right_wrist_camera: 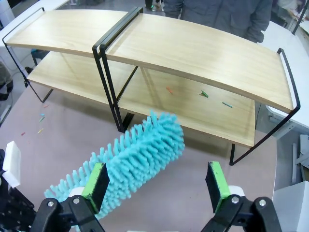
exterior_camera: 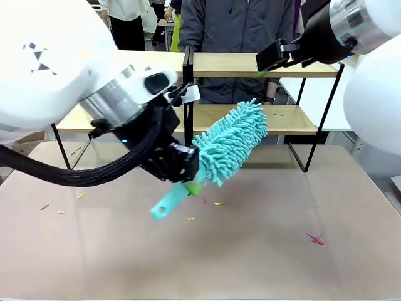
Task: Clean the shelves.
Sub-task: Clean another randomly selected level of the Shelf with the Duster.
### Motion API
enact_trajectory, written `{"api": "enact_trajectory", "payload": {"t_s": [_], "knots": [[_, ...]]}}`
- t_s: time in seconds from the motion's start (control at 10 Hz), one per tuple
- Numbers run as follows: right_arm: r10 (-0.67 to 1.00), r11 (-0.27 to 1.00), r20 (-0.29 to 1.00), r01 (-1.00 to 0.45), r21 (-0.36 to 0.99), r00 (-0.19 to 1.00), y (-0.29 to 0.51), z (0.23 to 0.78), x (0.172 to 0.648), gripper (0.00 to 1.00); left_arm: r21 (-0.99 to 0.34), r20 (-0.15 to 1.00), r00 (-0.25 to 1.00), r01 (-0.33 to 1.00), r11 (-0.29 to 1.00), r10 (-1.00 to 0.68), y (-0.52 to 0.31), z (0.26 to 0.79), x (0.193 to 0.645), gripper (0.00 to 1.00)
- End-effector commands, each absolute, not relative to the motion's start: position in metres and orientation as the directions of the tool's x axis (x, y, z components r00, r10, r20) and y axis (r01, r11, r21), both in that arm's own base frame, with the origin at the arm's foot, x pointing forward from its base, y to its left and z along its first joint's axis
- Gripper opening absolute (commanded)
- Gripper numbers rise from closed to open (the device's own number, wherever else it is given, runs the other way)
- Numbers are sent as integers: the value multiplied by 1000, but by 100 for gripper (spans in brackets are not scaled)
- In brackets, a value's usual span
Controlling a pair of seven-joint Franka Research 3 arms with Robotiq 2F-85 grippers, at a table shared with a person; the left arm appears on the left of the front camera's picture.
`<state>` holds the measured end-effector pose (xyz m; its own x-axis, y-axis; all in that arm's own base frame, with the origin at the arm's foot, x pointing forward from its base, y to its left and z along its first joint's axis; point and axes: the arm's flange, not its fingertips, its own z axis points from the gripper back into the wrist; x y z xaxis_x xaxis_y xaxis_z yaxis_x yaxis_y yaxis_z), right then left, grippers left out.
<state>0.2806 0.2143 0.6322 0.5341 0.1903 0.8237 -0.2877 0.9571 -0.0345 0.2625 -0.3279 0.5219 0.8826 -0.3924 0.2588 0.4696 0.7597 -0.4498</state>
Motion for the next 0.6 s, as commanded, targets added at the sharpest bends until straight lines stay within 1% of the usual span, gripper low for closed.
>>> {"api": "enact_trajectory", "payload": {"t_s": [0.0, 0.2, 0.3, 0.5], "knots": [[191, 957, 825, -286, -37, 532, 214, 632, 281, 100, -417, 259, 939, 320, 851, -227, -352, 527, 273, 13], [191, 957, 825, -286, -37, 532, 214, 632, 281, 100, -408, 345, 931, 264, 874, -120, -378, 540, 283, 13], [191, 957, 825, -286, -37, 532, 214, 632, 281, 100, -405, 346, 936, 209, 890, -62, -393, 546, 301, 13], [191, 957, 825, -286, -37, 532, 214, 632, 281, 100, -372, 289, 957, 116, 921, -4, -418, 545, 342, 13]]}}
